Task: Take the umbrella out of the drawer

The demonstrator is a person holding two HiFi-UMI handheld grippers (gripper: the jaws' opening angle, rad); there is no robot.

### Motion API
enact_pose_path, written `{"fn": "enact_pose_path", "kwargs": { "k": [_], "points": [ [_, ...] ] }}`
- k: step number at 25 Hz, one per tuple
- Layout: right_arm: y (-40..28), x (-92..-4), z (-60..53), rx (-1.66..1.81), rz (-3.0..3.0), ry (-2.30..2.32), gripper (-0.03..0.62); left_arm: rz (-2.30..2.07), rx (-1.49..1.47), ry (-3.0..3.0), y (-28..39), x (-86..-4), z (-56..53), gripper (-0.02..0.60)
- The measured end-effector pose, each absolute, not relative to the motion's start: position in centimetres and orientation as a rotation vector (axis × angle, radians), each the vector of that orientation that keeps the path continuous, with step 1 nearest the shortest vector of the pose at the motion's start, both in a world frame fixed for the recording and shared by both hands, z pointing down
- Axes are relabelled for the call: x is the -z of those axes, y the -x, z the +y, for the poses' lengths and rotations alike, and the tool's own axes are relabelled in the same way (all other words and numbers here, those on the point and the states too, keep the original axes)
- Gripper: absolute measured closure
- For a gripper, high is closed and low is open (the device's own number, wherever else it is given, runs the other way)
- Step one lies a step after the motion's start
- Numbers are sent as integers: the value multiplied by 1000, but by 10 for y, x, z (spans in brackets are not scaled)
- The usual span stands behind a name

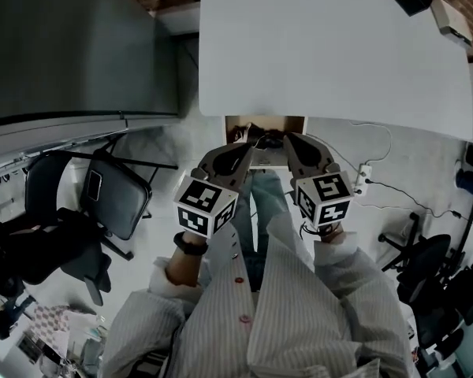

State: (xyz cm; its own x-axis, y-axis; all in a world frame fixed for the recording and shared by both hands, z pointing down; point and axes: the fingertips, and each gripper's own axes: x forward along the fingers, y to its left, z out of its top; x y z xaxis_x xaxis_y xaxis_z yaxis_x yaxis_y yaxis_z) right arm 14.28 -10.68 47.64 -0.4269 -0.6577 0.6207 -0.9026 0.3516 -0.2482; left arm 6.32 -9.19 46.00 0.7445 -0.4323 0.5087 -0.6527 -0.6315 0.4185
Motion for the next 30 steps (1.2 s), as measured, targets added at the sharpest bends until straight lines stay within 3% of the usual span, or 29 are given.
{"fn": "enact_pose_path", "kwargs": {
  "k": [30],
  "points": [
    [-124,-762,-62,-967,-1941,-1040,557,-926,-657,-1984,-41,-702,-57,572]
  ]
}}
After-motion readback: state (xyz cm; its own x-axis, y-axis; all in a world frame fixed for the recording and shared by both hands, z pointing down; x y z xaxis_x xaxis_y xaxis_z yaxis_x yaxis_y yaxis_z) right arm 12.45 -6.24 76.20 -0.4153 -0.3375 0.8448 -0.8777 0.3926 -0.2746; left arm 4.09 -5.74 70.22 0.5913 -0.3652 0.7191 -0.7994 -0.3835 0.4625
